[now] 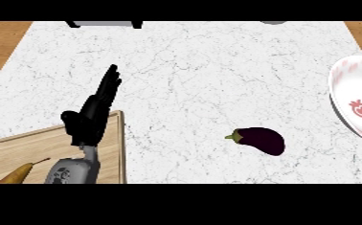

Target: Pick the bell pepper from the placemat and place it in the bowl

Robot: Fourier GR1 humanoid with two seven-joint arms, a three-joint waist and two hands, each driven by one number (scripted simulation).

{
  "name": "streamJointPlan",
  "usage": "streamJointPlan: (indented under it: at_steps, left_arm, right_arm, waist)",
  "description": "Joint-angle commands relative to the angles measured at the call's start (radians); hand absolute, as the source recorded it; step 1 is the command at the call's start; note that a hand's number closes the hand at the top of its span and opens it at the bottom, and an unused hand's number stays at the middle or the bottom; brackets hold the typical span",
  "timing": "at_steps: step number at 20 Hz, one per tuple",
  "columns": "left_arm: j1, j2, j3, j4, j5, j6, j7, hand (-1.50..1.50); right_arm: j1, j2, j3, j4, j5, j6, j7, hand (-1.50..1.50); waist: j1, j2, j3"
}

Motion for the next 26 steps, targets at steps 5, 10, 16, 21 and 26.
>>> streamJointPlan:
  at_steps: [5, 10, 16, 21, 26]
  left_arm:
    - [-0.067, -0.006, 0.008, 0.022, -0.012, 0.015, 0.025, 0.0]
    - [-0.038, 0.008, 0.035, 0.029, 0.033, -0.025, -0.003, 0.0]
    - [-0.05, 0.018, 0.039, 0.013, 0.014, -0.011, 0.019, 0.0]
    - [0.052, 0.004, 0.007, -0.022, -0.012, -0.005, -0.041, 0.0]
    - [0.01, 0.023, 0.028, -0.046, 0.013, -0.022, 0.025, 0.0]
  right_arm:
    - [-0.165, 0.006, 0.057, 0.418, 0.029, 0.108, -0.128, -1.5]
    - [-0.183, 0.009, 0.032, 0.601, -0.005, 0.187, -0.366, -1.5]
    - [-0.249, 0.035, -0.072, 0.565, -0.145, 0.247, -0.367, -1.5]
    - [-0.265, -0.03, -0.169, 0.677, -0.223, 0.303, -0.416, -1.5]
    - [-0.308, -0.121, -0.222, 0.772, -0.298, 0.452, -0.307, -1.5]
  waist:
    - [0.011, 0.005, 0.0]
    - [0.004, 0.004, 0.001]
    - [-0.013, -0.004, -0.001]
    - [-0.009, -0.003, 0.0]
    - [-0.007, -0.002, 0.0]
